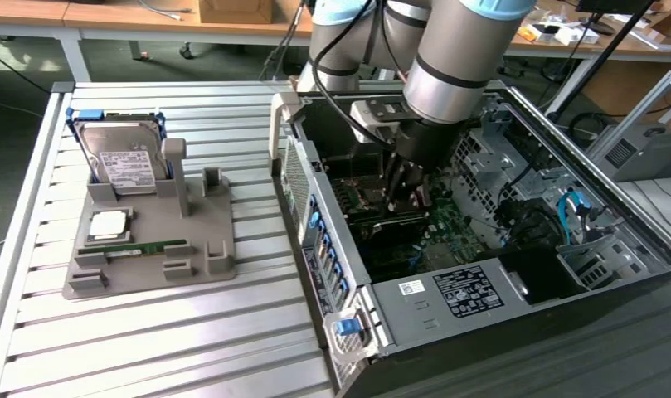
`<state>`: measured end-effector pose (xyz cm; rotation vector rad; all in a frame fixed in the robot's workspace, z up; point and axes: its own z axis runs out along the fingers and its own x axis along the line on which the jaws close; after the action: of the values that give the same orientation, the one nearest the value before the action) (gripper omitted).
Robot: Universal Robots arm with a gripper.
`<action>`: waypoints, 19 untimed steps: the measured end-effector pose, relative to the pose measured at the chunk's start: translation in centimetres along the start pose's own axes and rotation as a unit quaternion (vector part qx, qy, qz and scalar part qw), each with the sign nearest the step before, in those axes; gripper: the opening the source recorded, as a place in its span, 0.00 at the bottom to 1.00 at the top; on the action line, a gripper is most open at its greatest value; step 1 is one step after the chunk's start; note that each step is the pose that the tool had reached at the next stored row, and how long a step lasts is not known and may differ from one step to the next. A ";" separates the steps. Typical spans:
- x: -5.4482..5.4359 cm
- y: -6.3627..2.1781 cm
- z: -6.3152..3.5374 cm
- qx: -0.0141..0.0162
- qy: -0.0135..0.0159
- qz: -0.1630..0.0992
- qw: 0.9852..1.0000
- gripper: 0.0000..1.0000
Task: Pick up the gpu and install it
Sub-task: 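Insert the gpu into the slot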
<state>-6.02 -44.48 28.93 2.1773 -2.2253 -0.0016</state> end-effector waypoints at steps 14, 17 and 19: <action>-0.2 -5.93 0.98 -0.023 0.000 -0.004 1.000 0.11; -0.2 -5.96 0.99 -0.023 0.000 -0.004 1.000 0.11; -0.2 -5.96 0.99 -0.023 0.000 -0.004 1.000 0.11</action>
<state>-0.08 -44.43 27.81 2.1634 -2.1942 -0.0515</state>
